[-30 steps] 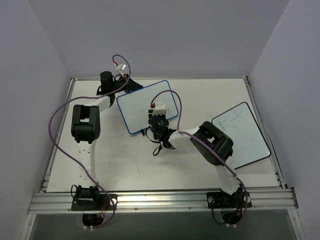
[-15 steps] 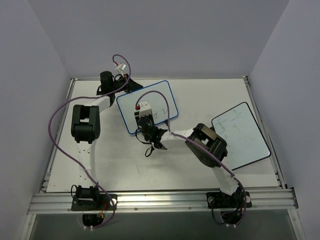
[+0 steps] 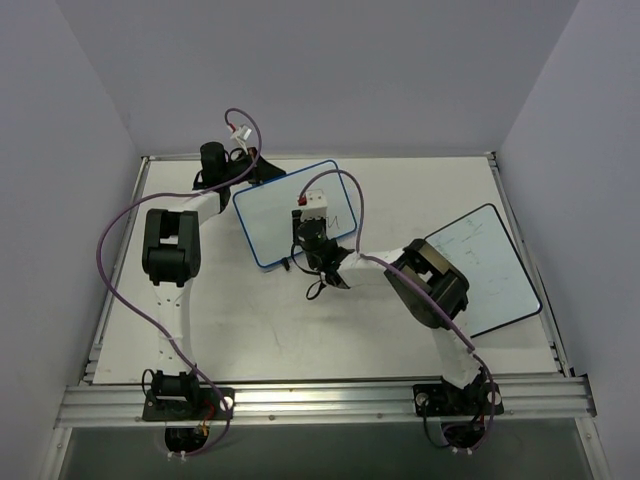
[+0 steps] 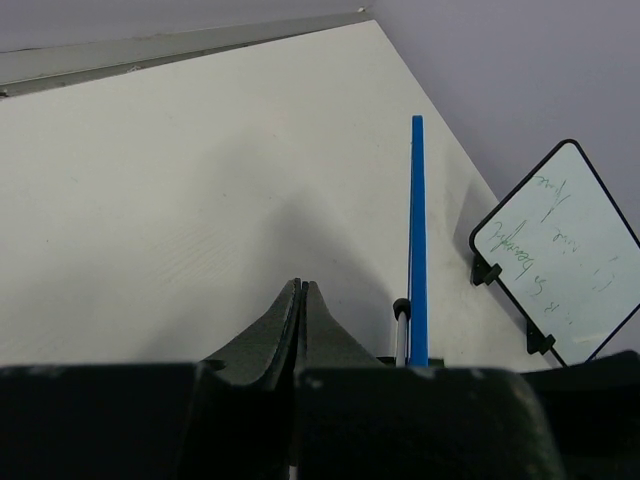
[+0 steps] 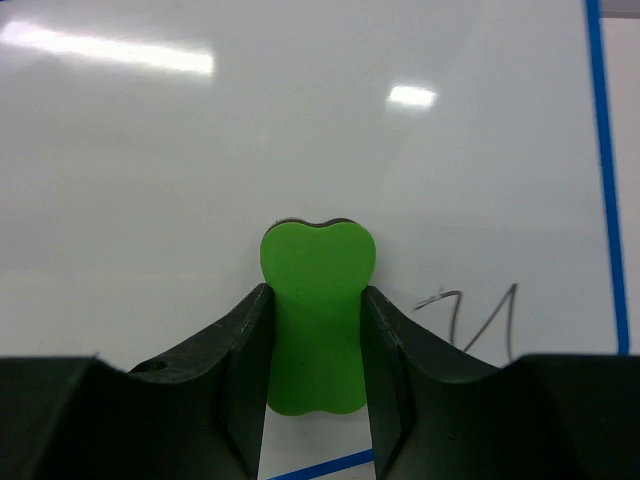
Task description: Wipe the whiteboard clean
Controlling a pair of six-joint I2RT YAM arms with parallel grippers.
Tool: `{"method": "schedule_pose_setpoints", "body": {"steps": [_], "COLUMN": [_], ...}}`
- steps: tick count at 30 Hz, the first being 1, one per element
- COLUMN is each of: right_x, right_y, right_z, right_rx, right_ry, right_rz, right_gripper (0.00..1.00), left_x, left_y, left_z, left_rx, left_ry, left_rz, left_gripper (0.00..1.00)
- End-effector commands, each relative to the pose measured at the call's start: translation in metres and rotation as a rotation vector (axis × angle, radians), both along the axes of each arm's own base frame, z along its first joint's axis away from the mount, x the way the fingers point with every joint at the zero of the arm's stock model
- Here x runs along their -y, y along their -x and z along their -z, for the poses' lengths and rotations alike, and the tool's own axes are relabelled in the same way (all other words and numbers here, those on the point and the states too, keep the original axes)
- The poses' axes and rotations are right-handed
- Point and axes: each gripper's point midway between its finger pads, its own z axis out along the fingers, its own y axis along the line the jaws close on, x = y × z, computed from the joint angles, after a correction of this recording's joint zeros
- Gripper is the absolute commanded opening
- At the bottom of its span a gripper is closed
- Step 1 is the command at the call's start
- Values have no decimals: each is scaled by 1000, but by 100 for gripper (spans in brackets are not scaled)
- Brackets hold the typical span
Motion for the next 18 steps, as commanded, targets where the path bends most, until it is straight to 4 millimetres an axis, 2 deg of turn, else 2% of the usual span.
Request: {"method": "schedule_pose_setpoints", "body": {"steps": [1, 8, 13, 18], "right_x": [76, 119, 139, 138], "right_y": [-6, -12, -13, -15], "right_z": [59, 66, 69, 66], "right_rx": [-141, -164, -178, -174], "right_ry": [140, 121, 91, 68], "right_rz": [155, 248, 281, 257], "right_gripper": [2, 2, 2, 2], "left_x": [23, 23, 22, 23], "left_y": [22, 22, 23, 23], "left_z": [-31, -30, -30, -30], "left_rx": [52, 49, 48, 51], "left_ry": [7, 6, 3, 2], "left_rz": [116, 116, 117, 118], "left_gripper": [2, 2, 2, 2]}}
